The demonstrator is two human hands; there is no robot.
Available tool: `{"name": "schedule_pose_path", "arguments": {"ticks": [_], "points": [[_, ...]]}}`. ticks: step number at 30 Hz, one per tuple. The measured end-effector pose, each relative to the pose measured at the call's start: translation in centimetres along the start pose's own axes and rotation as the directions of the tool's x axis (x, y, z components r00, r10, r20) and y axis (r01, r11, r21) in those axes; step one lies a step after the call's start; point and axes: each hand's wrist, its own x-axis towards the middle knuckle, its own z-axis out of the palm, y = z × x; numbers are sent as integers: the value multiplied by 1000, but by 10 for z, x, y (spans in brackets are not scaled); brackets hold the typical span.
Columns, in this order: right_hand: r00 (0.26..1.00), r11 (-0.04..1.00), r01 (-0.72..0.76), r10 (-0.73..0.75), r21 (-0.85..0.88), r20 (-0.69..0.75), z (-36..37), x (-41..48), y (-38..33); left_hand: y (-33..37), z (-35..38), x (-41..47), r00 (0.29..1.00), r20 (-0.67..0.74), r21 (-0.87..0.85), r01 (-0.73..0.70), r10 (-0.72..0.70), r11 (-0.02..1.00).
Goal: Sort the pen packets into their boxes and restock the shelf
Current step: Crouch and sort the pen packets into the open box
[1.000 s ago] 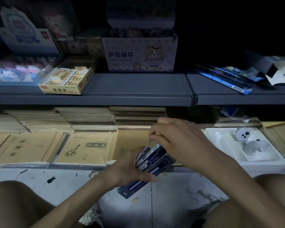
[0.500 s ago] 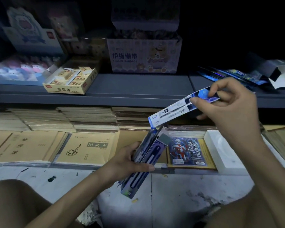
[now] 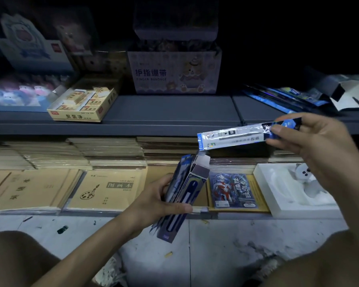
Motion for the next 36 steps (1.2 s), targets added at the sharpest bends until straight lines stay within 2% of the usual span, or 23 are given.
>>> {"name": "schedule_pose_path", "arguments": {"ticks": [8,15,26,32,36], "points": [[1000,999,-11,11,-40,4,-20,-3,-7,-2,2,3,999,-25,-5,-28,28,1000],[995,996,-20,28,-87,91,-9,-7,2,-5,4,5,999,-12,11,-42,42,999],[992,980,30,-4,-199,130,-12,-13,-9,-10,3,8,999,-17,94,-36,38,995],[973,947,112,-44,-300,225,-4,-14,-8,-13,4,8,999,-5,172,-46,47,984],[966,944,147,-73,-297,246,0,-15,-8,-15,5,8,999,9,185,-52,51,981]]}}
